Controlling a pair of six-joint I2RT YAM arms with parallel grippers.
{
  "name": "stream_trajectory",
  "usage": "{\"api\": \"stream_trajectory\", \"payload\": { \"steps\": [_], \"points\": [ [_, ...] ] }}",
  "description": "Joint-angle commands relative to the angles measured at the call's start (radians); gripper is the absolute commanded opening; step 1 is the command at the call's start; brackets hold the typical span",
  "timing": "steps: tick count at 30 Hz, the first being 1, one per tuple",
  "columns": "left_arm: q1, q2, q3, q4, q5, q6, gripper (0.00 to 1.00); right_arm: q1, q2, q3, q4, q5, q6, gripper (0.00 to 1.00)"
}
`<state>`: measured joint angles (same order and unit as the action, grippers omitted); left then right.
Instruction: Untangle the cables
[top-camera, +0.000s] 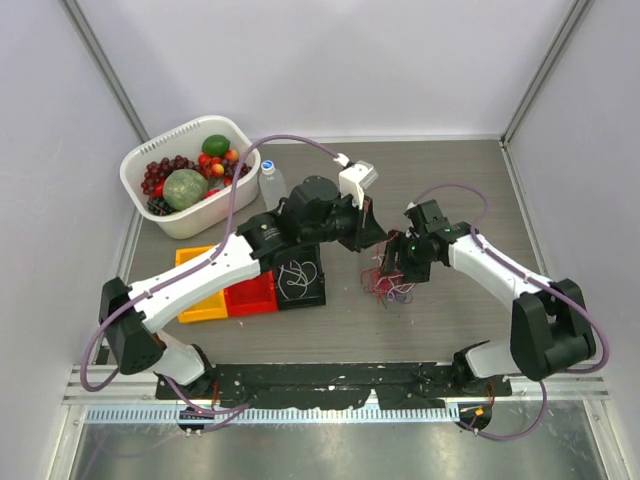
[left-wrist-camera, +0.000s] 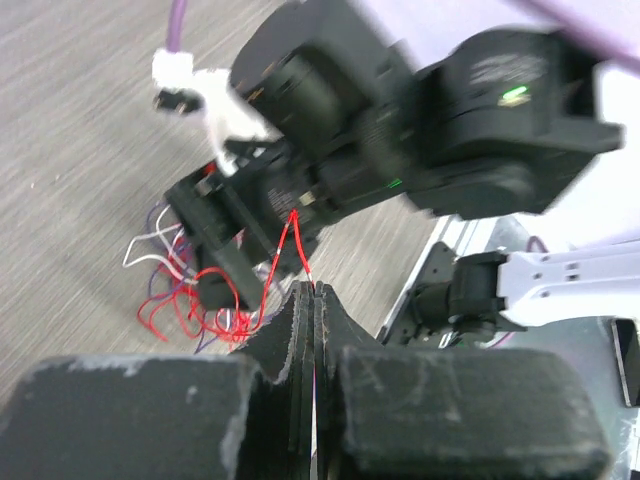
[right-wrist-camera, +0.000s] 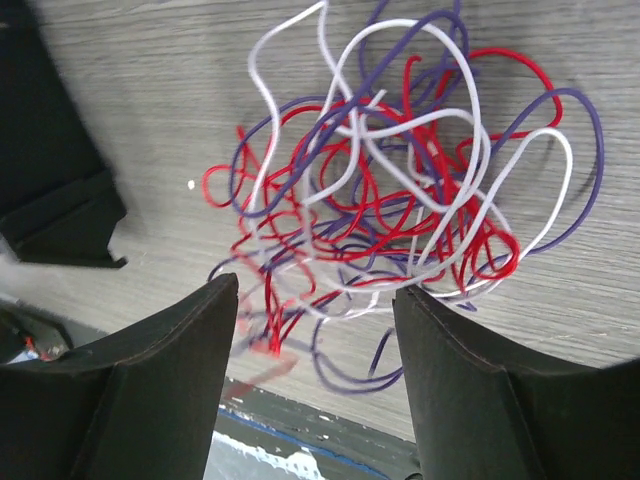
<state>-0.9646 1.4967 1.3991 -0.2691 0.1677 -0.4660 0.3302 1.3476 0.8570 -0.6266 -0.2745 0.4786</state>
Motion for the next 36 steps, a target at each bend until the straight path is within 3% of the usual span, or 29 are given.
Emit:
{"api": "stream_trajectory", "payload": {
  "steps": [1,6,15,19,22,26,29,32,36],
  "points": [
    [0.004,-0.102,0.106,0.136,0.035,-0.020,0.00,0.032,0.087,0.057,-0.004,0.176,0.080,0.67],
    [0.004,-0.182,0.204,0.148,-0.039,0.029,0.00,0.018,0.171,0.082,-0.071,0.348,0.092,0.65],
    [0.004,-0.263,0.438,-0.050,-0.336,0.260,0.00,-0.200,0.173,0.057,-0.127,0.477,0.057,0.66],
    [0.004,-0.234,0.491,-0.143,-0.384,0.305,0.00,-0.223,0.174,0.069,-0.120,0.347,-0.013,0.67],
    [0.004,-0.182,0.489,-0.223,-0.320,0.245,0.08,-0.223,0.153,0.082,-0.136,0.290,-0.009,0.67],
    [0.004,-0.170,0.266,-0.113,-0.138,0.156,0.49,-0.224,0.093,0.112,-0.174,0.230,-0.011,0.68],
    [0.007,-0.142,0.094,0.003,-0.001,0.122,0.65,-0.224,0.058,0.142,-0.229,0.227,-0.006,0.68],
    [0.007,-0.043,0.038,-0.001,0.148,0.107,0.70,-0.224,0.030,0.155,-0.262,0.239,0.002,0.68],
    [0.007,0.088,-0.031,0.047,0.240,0.116,0.66,-0.224,0.004,0.143,-0.280,0.250,0.003,0.68]
  ]
}}
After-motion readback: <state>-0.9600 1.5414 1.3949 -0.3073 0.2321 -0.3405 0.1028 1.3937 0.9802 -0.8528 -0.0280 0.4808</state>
